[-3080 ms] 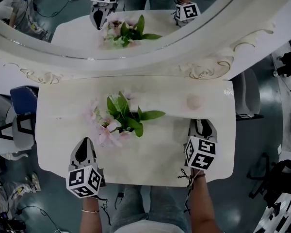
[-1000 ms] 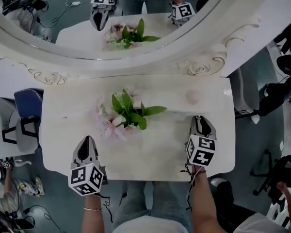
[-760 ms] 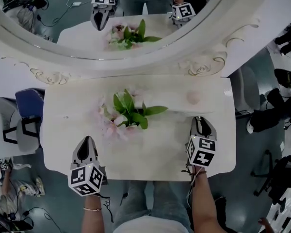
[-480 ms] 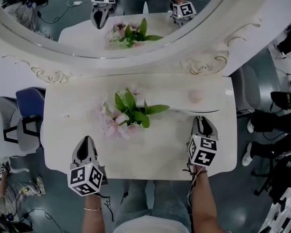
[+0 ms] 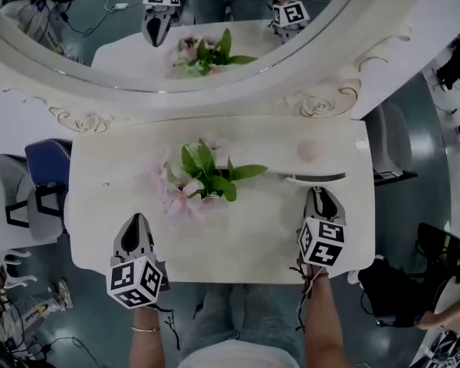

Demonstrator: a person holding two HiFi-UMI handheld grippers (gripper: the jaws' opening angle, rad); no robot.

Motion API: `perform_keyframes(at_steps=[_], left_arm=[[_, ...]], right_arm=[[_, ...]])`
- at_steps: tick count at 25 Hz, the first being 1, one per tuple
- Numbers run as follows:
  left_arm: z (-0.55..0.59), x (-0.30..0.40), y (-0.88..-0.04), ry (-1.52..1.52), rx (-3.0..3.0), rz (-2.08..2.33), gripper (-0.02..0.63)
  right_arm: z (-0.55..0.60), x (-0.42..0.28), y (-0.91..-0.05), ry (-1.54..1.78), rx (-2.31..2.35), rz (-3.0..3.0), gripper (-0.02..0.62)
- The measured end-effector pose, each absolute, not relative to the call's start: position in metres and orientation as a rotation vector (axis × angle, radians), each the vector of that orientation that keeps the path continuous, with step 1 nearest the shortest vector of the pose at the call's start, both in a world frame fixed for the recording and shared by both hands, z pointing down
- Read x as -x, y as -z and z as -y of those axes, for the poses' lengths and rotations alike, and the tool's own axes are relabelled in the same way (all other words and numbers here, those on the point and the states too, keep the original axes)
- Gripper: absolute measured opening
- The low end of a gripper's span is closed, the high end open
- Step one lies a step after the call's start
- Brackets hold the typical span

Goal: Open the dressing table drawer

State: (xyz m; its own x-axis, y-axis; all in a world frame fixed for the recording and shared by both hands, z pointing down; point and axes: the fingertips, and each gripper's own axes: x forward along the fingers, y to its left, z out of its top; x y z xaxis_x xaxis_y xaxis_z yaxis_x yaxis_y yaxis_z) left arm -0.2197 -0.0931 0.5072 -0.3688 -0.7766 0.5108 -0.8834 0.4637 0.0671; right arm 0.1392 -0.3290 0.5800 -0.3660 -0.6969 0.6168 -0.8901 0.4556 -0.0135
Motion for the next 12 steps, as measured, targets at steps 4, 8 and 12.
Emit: perform_keyframes(at_steps=[4, 8, 12], left_arm=[[0.093, 0.218, -0.509, -0.301, -1.385, 2.235, 0.018], [0.094, 0.214, -0.509, -0.307, -1.396, 2.225, 0.018], [0.095, 0.215, -0.507, -0.309, -1.404, 2.224, 0.018]], right_arm=[[0.325, -0.141, -0.58, -0.475, -1.316, 2.174, 0.101], [0.321, -0.142, -0.579, -0.482, -1.32, 2.171, 0.101], [0.316, -0.144, -0.579, -0.486, -1.321, 2.168, 0.101]])
